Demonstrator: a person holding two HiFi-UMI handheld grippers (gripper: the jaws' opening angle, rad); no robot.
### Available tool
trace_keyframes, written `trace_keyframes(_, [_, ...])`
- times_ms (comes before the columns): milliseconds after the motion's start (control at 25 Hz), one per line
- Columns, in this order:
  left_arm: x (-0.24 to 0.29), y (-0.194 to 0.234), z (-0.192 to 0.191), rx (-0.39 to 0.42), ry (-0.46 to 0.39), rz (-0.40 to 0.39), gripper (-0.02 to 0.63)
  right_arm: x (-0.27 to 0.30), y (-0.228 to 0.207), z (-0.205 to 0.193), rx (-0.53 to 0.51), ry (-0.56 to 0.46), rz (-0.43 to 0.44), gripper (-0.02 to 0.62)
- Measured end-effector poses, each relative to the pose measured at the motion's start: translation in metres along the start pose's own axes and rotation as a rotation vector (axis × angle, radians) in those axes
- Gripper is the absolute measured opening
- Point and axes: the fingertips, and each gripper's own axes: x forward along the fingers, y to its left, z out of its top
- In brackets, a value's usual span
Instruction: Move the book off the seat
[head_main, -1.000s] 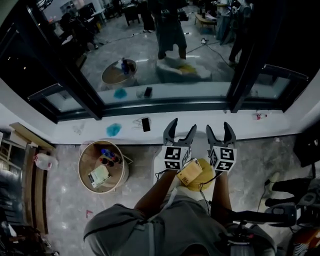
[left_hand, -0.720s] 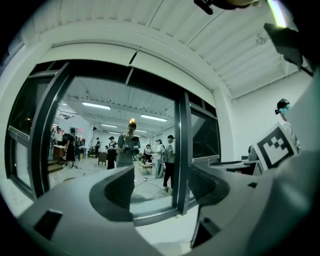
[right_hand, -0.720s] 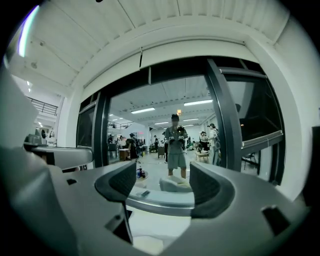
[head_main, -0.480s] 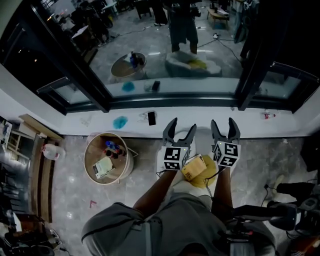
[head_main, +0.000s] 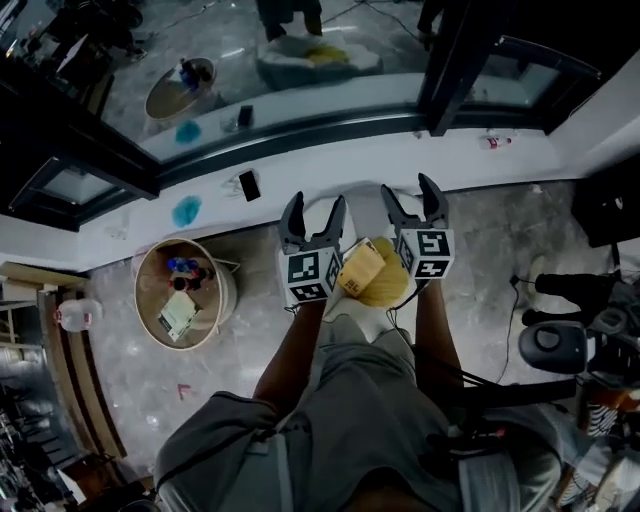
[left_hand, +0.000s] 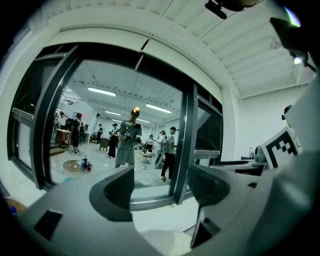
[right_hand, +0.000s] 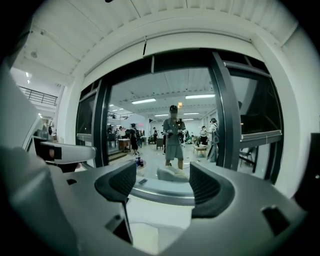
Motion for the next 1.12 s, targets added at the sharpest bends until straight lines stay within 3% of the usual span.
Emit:
trace_keyframes(120, [0.009,0.007,-0.032,-0.019,0.048,0.015,0.347,0.01,-0.004,-0.029,-0.013,0.038,0.019,0.344])
trace_keyframes(320, [0.016,0.009,-0.121,-0.071,0.178,0.03,0.347,0.013,-0.004,-0.114,-0.034,0.145,0.069,0.344])
trace_keyframes(600, [0.01,0.014,-0.299,-0.207,0.423,0.069,0.347,0.011,0.018,-0.295,-0.004,0.352,0.219,0.344])
trace_keyframes(720, [0.008,0.024,-0.377,-0.206,0.508,0.102,0.347,0.016,0.025,-0.375,0.013,0.431,0.282,0.344])
trace_keyframes(960, [-0.003,0.038,-0.505,-0.233,0.607,0.156,0.347,0.023,0.029,-0.501,-0.004,0.535,0.323,0.344])
trace_keyframes(1120, [-0.015,0.052,-0.586,-0.314,0.682,0.223,0.347,0.026,0.035,-0.572,0.02,0.605,0.344,0.344])
